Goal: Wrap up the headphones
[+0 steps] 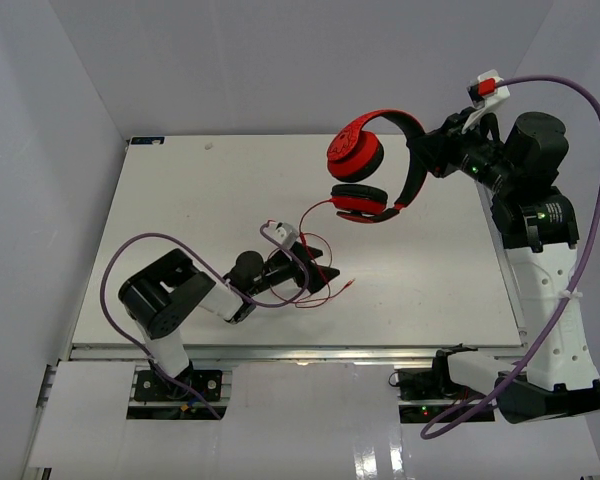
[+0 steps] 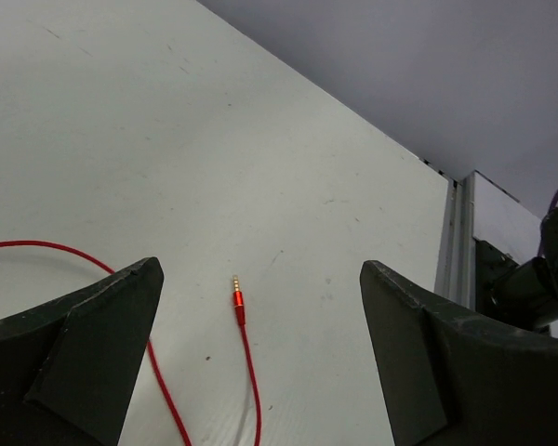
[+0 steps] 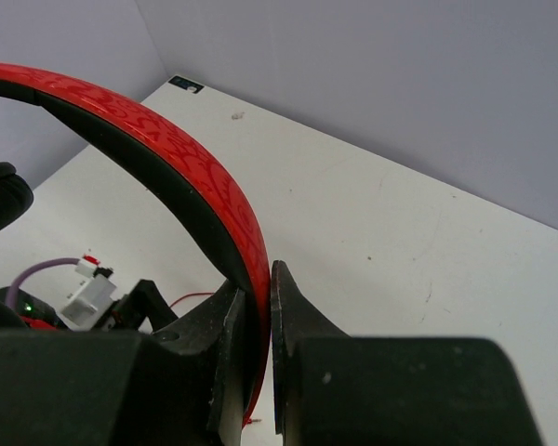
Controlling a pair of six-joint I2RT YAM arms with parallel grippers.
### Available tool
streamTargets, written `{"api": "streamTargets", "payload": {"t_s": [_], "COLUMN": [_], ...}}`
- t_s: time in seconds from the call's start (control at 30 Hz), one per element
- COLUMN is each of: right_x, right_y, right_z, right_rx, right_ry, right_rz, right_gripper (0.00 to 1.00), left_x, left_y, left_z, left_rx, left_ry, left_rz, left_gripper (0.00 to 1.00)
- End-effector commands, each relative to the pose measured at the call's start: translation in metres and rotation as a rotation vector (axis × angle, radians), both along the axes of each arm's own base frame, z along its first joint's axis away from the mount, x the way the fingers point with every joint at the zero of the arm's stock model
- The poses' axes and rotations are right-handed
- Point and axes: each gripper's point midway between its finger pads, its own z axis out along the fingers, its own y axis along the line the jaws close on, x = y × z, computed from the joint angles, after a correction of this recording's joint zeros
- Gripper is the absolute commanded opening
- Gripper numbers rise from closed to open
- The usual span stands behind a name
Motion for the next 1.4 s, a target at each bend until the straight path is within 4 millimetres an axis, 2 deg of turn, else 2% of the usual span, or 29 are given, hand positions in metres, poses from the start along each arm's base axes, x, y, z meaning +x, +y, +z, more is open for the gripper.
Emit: {"api": "streamTargets", "payload": {"t_s": [0.0,0.1,0.2,0.27,0.3,0.33,0.4,0.43,0.47,0.5,0.6,0.77,0.83,0.97,1.03,1.1,1.17,1.23,1.3,1.37], "right_x": [-0.005,-0.008,-0.015,-0.018,-0.017,-0.016,-0.014,-0.012,-0.011,-0.010,-0.004,0.000,0.001,0.003,0.004,0.006,0.008,0.009,0.011,0.009], "right_y": [0.003,0.003,0.004,0.000,-0.003,-0.005,-0.007,-0.006,-0.006,-0.005,-0.003,-0.001,0.000,0.000,0.000,0.001,0.002,0.005,0.006,0.007], "right_z": [0.035,0.036,0.037,0.039,0.038,0.038,0.033,0.031,0.028,0.026,0.019,0.017,0.017,0.021,0.020,0.018,0.015,0.013,0.012,0.015], "right_rx": [0.074,0.061,0.048,0.029,0.022,0.012,0.001,-0.001,-0.001,-0.002,-0.001,0.002,0.003,0.002,0.002,0.003,0.014,0.029,0.038,0.043], "right_ry": [-0.048,-0.064,-0.083,-0.110,-0.115,-0.122,-0.117,-0.112,-0.104,-0.099,-0.085,-0.076,-0.074,-0.081,-0.079,-0.073,-0.058,-0.044,-0.033,-0.037], "right_rz": [0.027,0.041,0.061,0.041,0.023,0.013,0.003,0.004,0.006,0.009,0.015,0.027,0.034,0.028,0.027,0.031,0.038,0.048,0.053,0.055], "right_gripper": [0.08,0.08,0.08,0.08,0.08,0.08,0.08,0.08,0.08,0.08,0.08,0.08,0.08,0.08,0.08,0.08,0.08,0.08,0.08,0.08], "left_x": [-0.041,-0.027,0.011,0.039,0.046,0.046,0.042,0.041,0.036,0.031,-0.004,-0.032,-0.034,-0.018,-0.022,-0.036,-0.051,-0.066,-0.067,-0.067], "left_y": [-0.007,0.010,0.036,0.062,0.070,0.076,0.087,0.090,0.093,0.092,0.076,0.074,0.075,0.086,0.088,0.082,0.064,0.047,0.032,0.022], "left_z": [0.130,0.139,0.123,0.111,0.104,0.107,0.119,0.117,0.129,0.131,0.129,0.113,0.105,0.092,0.098,0.104,0.097,0.101,0.095,0.099], "left_rx": [-0.398,-0.401,-0.298,-0.178,-0.121,-0.107,-0.098,-0.075,-0.096,-0.094,-0.086,-0.069,-0.036,0.075,0.061,0.027,0.025,0.004,-0.009,-0.042], "left_ry": [-0.354,-0.380,-0.335,-0.264,-0.260,-0.265,-0.291,-0.281,-0.293,-0.298,-0.347,-0.346,-0.327,-0.275,-0.293,-0.327,-0.319,-0.317,-0.288,-0.293], "left_rz": [-0.147,-0.008,0.256,0.457,0.512,0.529,0.554,0.556,0.550,0.526,0.322,0.197,0.190,0.285,0.273,0.196,0.061,-0.064,-0.119,-0.149], "left_gripper": [0.98,0.97,0.96,0.96,0.96,0.97,0.97,0.98,0.98,0.98,0.98,0.98,0.98,0.98,0.98,0.98,0.98,0.98,0.98,0.98]}}
